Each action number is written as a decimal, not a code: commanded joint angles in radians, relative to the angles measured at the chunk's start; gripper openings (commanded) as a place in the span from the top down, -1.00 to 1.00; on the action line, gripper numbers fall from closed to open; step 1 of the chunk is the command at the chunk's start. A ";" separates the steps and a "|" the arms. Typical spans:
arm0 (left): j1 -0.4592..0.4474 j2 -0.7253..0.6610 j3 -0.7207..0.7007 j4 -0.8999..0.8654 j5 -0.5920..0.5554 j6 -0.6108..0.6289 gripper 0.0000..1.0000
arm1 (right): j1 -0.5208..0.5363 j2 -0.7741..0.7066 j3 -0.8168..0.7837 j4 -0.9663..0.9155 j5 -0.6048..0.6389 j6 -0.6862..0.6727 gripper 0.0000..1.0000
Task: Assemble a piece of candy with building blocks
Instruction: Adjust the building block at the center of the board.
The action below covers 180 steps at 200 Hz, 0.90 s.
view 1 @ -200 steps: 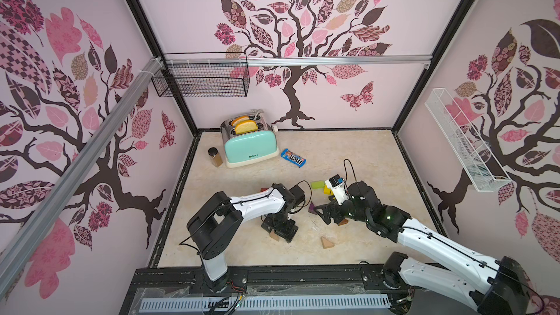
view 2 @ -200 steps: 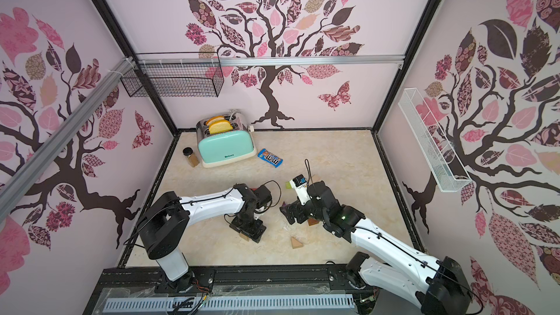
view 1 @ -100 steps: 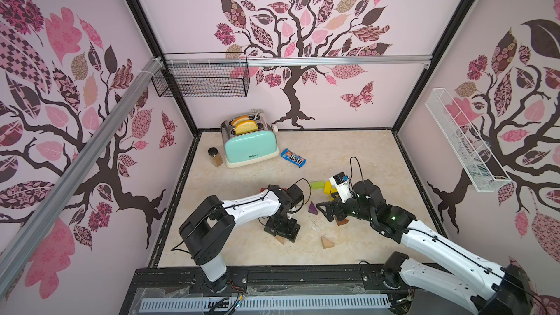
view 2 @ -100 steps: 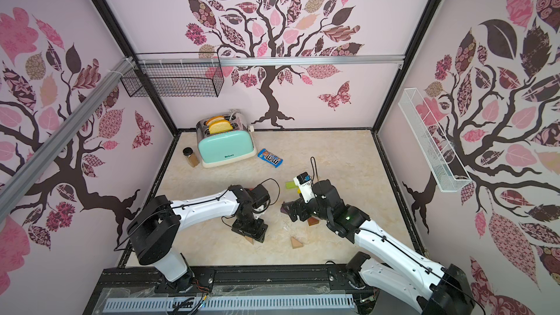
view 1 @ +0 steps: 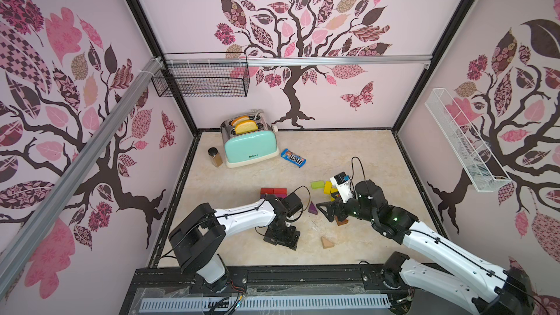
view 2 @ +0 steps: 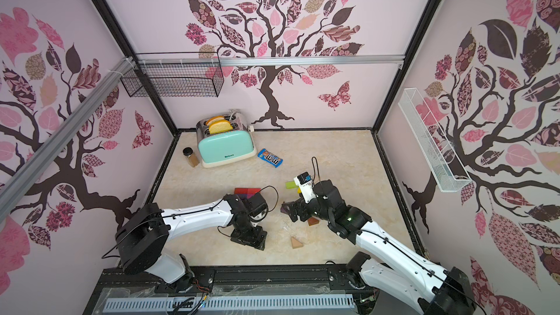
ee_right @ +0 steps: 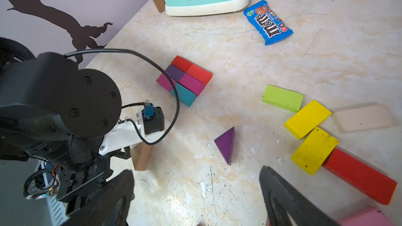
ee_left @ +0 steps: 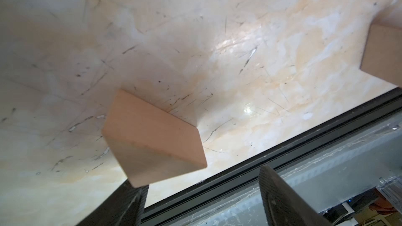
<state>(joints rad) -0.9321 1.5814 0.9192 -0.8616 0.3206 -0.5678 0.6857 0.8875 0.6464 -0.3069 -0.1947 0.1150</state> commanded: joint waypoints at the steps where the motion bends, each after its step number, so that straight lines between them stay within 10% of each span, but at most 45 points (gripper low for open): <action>1: -0.004 -0.032 -0.021 0.107 0.045 -0.072 -0.66 | -0.004 -0.018 0.034 -0.007 -0.006 -0.004 -0.86; 65: -0.004 0.001 0.004 0.184 0.045 -0.109 -0.66 | -0.004 -0.025 0.036 -0.017 0.004 -0.008 -0.86; 119: -0.004 0.006 0.104 -0.064 -0.279 -0.040 -0.67 | -0.006 -0.006 0.028 -0.026 0.032 0.015 -0.88; 180: -0.012 0.077 0.136 -0.033 -0.359 -0.055 -0.67 | -0.006 0.007 0.032 -0.086 0.094 0.056 -0.90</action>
<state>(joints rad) -0.9360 1.6402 1.0382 -0.8921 0.0177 -0.6323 0.6838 0.9031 0.6464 -0.3622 -0.1291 0.1509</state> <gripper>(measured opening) 0.837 0.951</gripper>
